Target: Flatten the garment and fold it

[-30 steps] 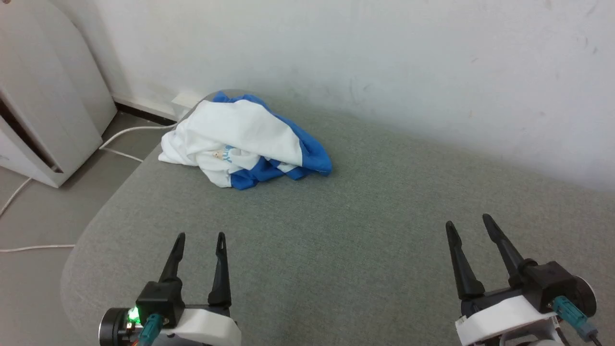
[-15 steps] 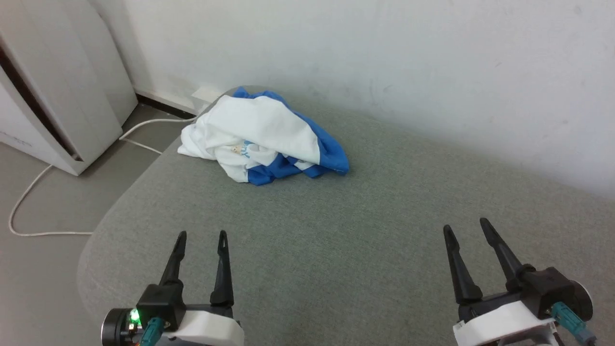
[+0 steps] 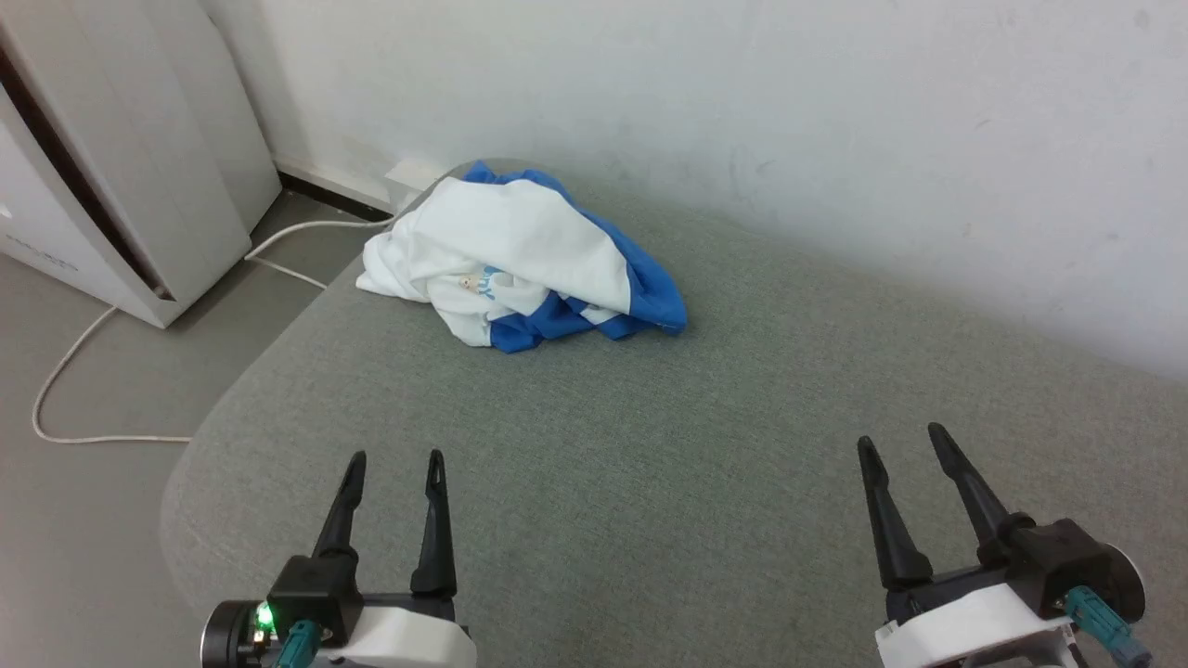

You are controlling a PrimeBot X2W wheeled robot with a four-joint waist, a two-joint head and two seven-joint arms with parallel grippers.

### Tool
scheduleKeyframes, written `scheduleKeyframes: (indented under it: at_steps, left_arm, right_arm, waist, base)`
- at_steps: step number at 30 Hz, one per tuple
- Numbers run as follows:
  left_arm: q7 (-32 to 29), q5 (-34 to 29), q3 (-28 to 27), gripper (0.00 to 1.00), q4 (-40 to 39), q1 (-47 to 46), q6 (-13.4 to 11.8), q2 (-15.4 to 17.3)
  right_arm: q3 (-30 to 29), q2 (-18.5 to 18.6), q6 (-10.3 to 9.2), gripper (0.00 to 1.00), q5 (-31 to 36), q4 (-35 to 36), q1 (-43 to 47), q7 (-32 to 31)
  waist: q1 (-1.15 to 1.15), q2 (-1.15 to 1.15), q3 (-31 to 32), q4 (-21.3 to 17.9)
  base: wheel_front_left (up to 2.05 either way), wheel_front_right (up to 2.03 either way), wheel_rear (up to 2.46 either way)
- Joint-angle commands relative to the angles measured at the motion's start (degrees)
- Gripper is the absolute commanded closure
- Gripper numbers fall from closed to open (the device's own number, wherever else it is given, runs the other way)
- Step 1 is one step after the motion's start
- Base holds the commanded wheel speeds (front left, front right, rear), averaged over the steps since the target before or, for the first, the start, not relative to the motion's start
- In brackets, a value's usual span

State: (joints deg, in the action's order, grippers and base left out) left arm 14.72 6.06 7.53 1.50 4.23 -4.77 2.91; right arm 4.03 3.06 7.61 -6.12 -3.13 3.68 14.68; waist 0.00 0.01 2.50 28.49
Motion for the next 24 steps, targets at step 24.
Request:
scheduleKeyframes:
  at_steps: [24]
  left_arm:
    - [-14.8, 2.5, -4.0, 0.0, 18.2, -33.2, 8.2, 9.7]
  right_arm:
    - [1.9, -0.2, -0.12, 0.0, 7.4, 4.0, -6.7, 0.3]
  waist:
    - [0.0, -0.01, -21.4, -13.5]
  base:
    - [0.0, 0.0, 0.0]
